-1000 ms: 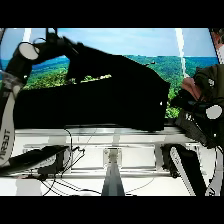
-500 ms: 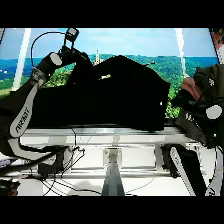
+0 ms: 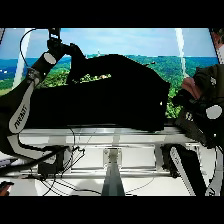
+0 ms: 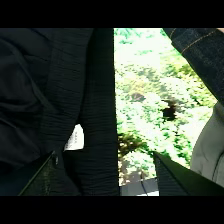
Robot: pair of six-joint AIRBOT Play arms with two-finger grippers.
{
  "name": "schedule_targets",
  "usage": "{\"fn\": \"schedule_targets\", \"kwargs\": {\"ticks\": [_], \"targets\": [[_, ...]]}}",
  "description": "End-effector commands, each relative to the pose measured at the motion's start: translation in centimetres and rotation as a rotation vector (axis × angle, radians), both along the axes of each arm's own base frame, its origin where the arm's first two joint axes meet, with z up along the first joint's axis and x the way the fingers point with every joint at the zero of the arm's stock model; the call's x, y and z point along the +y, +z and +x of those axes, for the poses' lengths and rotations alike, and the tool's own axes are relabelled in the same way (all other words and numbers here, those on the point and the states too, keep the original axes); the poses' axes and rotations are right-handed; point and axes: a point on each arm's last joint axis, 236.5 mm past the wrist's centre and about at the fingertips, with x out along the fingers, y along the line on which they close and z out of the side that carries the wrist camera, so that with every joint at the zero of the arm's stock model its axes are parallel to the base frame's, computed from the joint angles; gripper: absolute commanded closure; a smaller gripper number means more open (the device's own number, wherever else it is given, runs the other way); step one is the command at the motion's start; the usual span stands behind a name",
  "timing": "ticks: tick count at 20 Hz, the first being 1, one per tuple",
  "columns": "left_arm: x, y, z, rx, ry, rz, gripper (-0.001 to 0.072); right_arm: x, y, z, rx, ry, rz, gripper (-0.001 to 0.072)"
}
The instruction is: Fold the clothes and pants, and hang the long-sleeved shirts on hangers.
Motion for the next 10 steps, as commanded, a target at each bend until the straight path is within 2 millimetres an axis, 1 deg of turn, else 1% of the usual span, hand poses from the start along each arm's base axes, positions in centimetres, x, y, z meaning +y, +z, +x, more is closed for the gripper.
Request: {"fn": "schedule_targets", "kwargs": {"ticks": [1, 3, 4, 5, 8, 10], "targets": [[2.5, 0.7, 0.1, 0.006, 0.063, -0.072, 0.0005, 0.0, 0.0, 0.1, -0.003, -0.001, 0.0, 0.0027], [3.9, 0.6, -1.1, 0.085, 0.078, -0.167, 0.0015, 0.0, 0.0, 0.1, -0.003, -0.001, -0.001, 0.0027], [4.3, -0.1, -2.3, 0.161, 0.051, -0.19, 0.0016, 0.0, 0.0, 0.1, -0.003, -0.001, -0.001, 0.0027], [4.3, -1.3, -3.8, 0.251, 0.009, -0.194, 0.0016, 0.0, 0.0, 0.1, -0.003, -0.001, -0.001, 0.0027], [4.3, -7.2, -10.8, 0.603, -0.168, -0.116, 0.0015, 0.0, 0.0, 0.1, -0.003, 0.0, -0.001, 0.0027], [4.7, -9.8, -14.0, 0.759, -0.223, -0.076, 0.0015, 0.0, 0.0, 0.1, -0.003, -0.001, 0.0, 0.0027]]}}
